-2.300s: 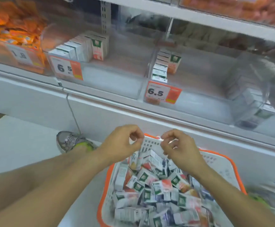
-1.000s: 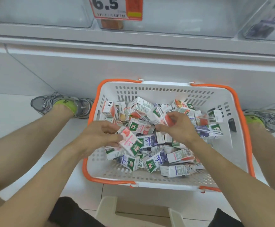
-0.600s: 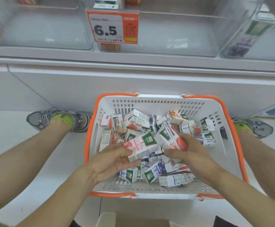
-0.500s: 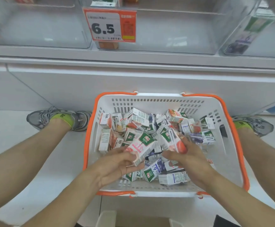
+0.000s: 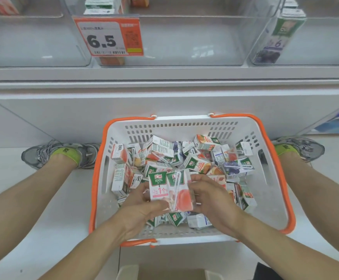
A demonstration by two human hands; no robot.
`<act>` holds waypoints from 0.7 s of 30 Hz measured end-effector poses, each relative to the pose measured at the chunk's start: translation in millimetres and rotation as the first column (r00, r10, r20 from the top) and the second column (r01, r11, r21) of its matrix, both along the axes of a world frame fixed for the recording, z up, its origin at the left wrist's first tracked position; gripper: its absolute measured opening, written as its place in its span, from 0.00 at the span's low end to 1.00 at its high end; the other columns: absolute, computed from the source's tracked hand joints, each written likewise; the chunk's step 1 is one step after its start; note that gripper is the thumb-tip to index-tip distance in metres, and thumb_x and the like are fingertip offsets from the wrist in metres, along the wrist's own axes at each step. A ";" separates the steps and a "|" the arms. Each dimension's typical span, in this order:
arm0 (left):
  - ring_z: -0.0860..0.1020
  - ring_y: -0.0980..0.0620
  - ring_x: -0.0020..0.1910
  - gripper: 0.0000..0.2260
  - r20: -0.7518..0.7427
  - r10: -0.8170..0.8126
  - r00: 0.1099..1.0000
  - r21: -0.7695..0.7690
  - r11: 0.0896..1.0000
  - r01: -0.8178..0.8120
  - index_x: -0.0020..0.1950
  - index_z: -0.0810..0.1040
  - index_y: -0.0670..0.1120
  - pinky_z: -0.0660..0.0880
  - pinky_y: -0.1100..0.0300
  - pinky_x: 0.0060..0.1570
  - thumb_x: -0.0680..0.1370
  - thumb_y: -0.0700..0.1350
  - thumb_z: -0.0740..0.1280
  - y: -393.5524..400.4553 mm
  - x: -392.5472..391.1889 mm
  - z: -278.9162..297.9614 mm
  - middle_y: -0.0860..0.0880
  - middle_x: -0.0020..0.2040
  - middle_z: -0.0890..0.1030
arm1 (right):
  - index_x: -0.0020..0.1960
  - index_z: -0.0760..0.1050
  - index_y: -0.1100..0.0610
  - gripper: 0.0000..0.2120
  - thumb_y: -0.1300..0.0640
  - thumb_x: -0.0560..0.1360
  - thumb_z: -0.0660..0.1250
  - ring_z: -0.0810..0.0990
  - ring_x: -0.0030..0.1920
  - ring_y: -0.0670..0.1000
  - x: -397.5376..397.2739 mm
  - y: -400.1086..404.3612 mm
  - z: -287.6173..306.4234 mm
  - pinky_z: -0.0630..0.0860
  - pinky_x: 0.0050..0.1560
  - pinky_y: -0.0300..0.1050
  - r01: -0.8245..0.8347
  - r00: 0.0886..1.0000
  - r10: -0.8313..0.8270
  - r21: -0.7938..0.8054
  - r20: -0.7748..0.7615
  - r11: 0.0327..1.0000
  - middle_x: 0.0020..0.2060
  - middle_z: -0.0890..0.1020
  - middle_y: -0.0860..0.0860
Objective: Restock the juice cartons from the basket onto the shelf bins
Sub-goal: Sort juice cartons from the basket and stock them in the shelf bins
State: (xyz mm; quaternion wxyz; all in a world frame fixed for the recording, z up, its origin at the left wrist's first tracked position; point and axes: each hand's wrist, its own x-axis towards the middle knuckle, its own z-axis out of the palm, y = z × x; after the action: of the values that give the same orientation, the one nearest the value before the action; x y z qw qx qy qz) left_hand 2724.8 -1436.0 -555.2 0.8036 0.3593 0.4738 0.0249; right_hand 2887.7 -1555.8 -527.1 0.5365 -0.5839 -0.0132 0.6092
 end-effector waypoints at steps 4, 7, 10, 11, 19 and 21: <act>0.83 0.43 0.54 0.25 0.007 -0.052 0.999 0.073 0.996 0.052 0.65 0.75 0.43 0.80 0.48 0.54 0.68 0.31 0.71 1.1 3.4 5.4 0.41 0.54 0.85 | 0.54 0.75 0.61 0.10 0.61 0.75 0.71 0.83 0.43 0.54 -1.4 -0.5 1.0 0.79 0.42 0.47 -0.067 0.997 0.066 0.025 0.041 0.997 0.47 0.83 0.59; 0.80 0.39 0.58 0.24 0.084 -0.065 0.994 0.017 0.998 0.064 0.65 0.76 0.42 0.76 0.41 0.61 0.68 0.37 0.68 0.0 4.5 10.2 0.39 0.58 0.83 | 0.60 0.72 0.61 0.27 0.58 0.66 0.80 0.82 0.40 0.50 -10.7 1.5 2.5 0.79 0.40 0.45 -0.060 0.995 0.059 0.012 0.075 0.998 0.48 0.79 0.56; 0.80 0.39 0.60 0.16 0.128 -0.077 0.989 -0.014 0.997 0.080 0.63 0.78 0.41 0.75 0.40 0.62 0.76 0.42 0.65 -3.1 6.1 15.8 0.39 0.59 0.82 | 0.63 0.72 0.55 0.38 0.53 0.57 0.83 0.82 0.41 0.55 -15.6 3.5 0.4 0.80 0.39 0.50 -0.039 0.991 0.038 0.006 0.130 0.999 0.50 0.78 0.59; 0.80 0.39 0.60 0.15 0.126 -0.073 0.989 -0.026 0.997 0.077 0.62 0.80 0.42 0.75 0.40 0.62 0.79 0.43 0.62 -3.9 6.6 17.0 0.39 0.59 0.82 | 0.64 0.72 0.53 0.37 0.54 0.59 0.83 0.81 0.40 0.56 -16.2 4.2 0.7 0.79 0.38 0.49 -0.042 0.987 0.041 0.007 0.156 0.999 0.50 0.78 0.60; 0.78 0.44 0.64 0.20 0.102 -0.150 0.983 0.013 0.989 0.150 0.67 0.77 0.50 0.70 0.41 0.66 0.81 0.59 0.63 -6.5 4.8 21.8 0.44 0.64 0.80 | 0.55 0.75 0.54 0.32 0.45 0.57 0.82 0.82 0.32 0.50 -18.2 2.4 10.4 0.82 0.36 0.48 -0.136 0.877 0.175 -0.119 0.448 0.984 0.45 0.80 0.51; 0.78 0.42 0.64 0.29 0.113 -0.188 0.976 0.006 0.982 0.189 0.70 0.72 0.44 0.70 0.38 0.66 0.75 0.58 0.72 -9.7 3.2 18.1 0.42 0.64 0.80 | 0.55 0.74 0.55 0.29 0.45 0.61 0.80 0.83 0.33 0.50 -17.7 2.4 9.2 0.83 0.38 0.54 -0.159 0.860 0.198 -0.122 0.469 0.980 0.47 0.81 0.51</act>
State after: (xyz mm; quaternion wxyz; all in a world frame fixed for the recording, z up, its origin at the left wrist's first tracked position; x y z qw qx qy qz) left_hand 2728.0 -1445.7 -537.0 0.8286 0.3988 0.3915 -0.0321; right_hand 2870.0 -1553.3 -517.8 0.4341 -0.7334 -0.1754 0.4929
